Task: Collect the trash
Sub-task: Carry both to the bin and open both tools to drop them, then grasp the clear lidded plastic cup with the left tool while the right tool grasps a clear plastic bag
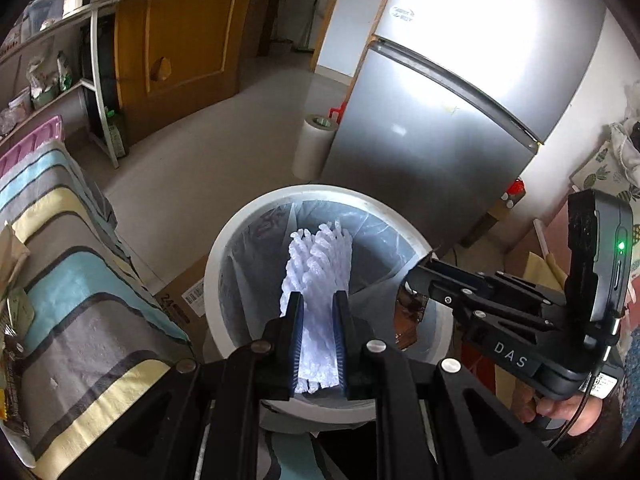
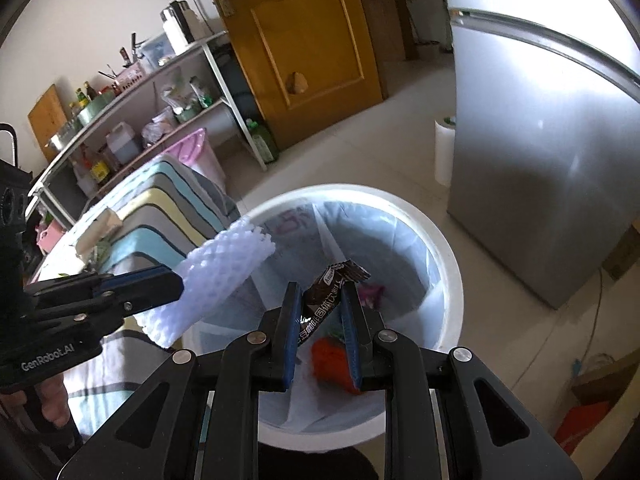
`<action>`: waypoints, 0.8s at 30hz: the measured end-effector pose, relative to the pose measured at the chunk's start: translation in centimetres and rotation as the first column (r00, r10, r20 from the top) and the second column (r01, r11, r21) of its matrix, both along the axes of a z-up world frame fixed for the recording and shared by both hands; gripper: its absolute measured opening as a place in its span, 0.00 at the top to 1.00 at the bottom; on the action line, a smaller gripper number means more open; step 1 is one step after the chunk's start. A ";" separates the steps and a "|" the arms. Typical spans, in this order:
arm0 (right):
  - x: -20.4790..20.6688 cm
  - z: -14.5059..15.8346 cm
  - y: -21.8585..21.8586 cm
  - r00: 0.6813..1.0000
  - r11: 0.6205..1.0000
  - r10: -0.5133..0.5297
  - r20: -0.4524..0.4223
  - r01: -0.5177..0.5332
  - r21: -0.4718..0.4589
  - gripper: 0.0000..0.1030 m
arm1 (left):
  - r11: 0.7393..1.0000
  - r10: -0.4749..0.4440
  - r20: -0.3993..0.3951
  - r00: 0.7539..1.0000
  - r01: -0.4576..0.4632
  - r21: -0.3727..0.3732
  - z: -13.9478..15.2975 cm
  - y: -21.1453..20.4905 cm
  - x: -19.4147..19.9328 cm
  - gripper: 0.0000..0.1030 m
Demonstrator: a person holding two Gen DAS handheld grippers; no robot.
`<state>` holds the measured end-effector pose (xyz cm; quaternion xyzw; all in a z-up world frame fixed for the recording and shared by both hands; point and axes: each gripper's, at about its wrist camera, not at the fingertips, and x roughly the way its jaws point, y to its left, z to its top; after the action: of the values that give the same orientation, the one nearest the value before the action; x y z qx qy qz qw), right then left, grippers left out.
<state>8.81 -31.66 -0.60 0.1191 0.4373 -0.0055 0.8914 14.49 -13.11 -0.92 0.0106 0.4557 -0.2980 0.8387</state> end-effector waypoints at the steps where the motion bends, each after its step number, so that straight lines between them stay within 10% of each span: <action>1: 0.0 -0.2 -0.1 1.000 1.000 0.000 -0.006 0.000 0.002 0.79 | 1.000 0.001 -0.001 1.000 -0.001 0.003 -0.1 0.1 0.2 0.81; 10: 0.0 -0.6 -0.2 1.000 1.000 -0.018 -0.014 0.018 0.002 0.53 | 1.000 0.014 -0.019 1.000 -0.014 -0.007 -0.3 0.2 0.3 0.65; 24: -0.8 1.8 1.8 0.999 1.000 -0.009 0.051 0.009 0.001 0.53 | 0.996 0.080 0.052 0.995 -0.078 -0.034 2.4 4.3 -1.3 0.52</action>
<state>7.98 -29.89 1.18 0.1214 0.4138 -0.0063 0.9022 13.18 -8.82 1.45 -0.0127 0.4283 -0.2713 0.8618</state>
